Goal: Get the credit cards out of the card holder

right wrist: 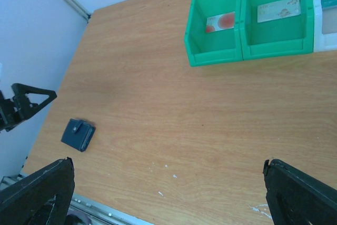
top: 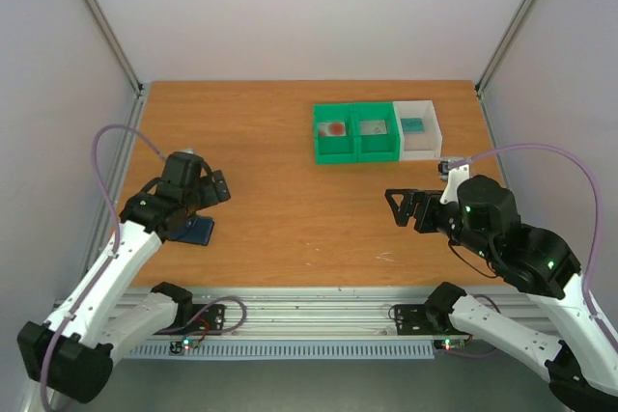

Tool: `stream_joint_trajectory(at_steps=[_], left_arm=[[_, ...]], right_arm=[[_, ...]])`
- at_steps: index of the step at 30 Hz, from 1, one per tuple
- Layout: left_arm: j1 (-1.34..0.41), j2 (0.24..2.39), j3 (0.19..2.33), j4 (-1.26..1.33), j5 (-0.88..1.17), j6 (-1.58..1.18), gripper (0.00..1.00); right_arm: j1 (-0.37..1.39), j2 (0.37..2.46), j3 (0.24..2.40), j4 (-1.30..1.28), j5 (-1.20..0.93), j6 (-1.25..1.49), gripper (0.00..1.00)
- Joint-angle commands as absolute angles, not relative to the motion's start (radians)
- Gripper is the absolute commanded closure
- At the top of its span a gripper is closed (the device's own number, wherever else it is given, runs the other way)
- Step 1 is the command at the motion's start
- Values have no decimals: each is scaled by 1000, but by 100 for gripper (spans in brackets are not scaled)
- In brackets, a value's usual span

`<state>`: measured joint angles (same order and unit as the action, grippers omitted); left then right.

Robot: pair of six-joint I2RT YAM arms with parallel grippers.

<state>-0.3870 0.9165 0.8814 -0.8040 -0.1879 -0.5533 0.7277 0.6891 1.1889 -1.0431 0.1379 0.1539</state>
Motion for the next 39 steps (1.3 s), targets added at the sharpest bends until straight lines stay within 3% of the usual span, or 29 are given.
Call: stream_joint_trajectory(at_steps=[1,12,27,39], left_arm=[[-249,943,819,-772,-199,-675,1],[-92,1044,680,-626,-228,-768,1],[-84,1292,644,-507,-104,-824,1],[-102,1316,610,-447,16,-826,1]], right_arm=[[725,663,1193,-1047,132,141,2],[725,645,1200,-1069,130,131,2],[724,620,1214,-1094,150,117,2],[725,632,1210,-1090,150,123,1]])
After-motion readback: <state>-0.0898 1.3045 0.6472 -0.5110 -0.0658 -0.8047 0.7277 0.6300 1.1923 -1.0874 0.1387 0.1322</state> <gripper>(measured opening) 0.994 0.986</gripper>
